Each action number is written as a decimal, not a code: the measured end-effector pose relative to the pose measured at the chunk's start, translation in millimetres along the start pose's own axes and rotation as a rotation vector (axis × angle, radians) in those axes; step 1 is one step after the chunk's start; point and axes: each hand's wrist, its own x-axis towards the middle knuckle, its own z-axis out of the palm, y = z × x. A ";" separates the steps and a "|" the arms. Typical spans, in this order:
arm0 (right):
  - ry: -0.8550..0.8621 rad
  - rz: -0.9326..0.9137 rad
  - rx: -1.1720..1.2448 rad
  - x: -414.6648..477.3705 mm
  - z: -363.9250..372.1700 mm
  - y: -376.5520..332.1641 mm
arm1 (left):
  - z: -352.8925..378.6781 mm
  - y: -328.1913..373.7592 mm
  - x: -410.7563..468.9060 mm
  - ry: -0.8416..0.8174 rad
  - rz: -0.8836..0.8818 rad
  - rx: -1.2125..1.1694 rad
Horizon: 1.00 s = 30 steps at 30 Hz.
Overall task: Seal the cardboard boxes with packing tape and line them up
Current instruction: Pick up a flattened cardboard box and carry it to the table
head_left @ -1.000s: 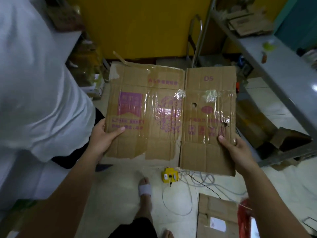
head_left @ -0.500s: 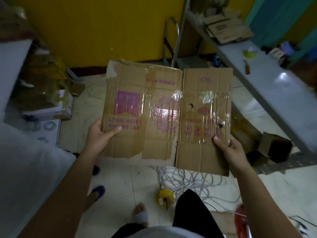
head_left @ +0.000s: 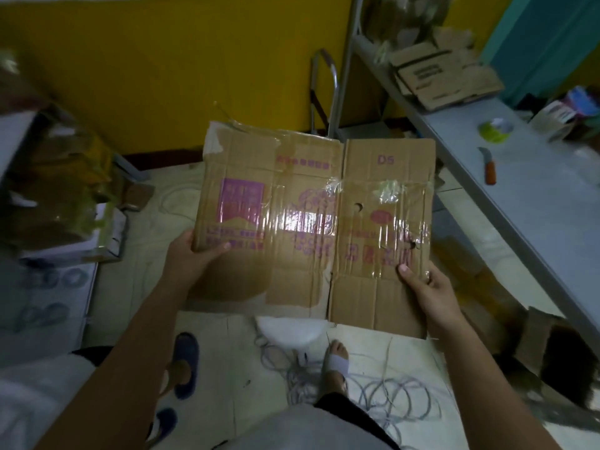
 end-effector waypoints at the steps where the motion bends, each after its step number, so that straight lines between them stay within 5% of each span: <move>1: -0.015 0.009 -0.001 21.8 -9.3 -4.3 | 12.3 10.6 12.6 0.008 -0.002 0.023; 14: -0.076 0.046 0.068 208.6 -69.7 -57.7 | 111.9 98.7 144.0 0.053 -0.052 -0.012; 30: 0.478 0.088 0.145 189.2 -47.9 -91.9 | 215.6 185.7 342.6 -0.478 0.162 0.046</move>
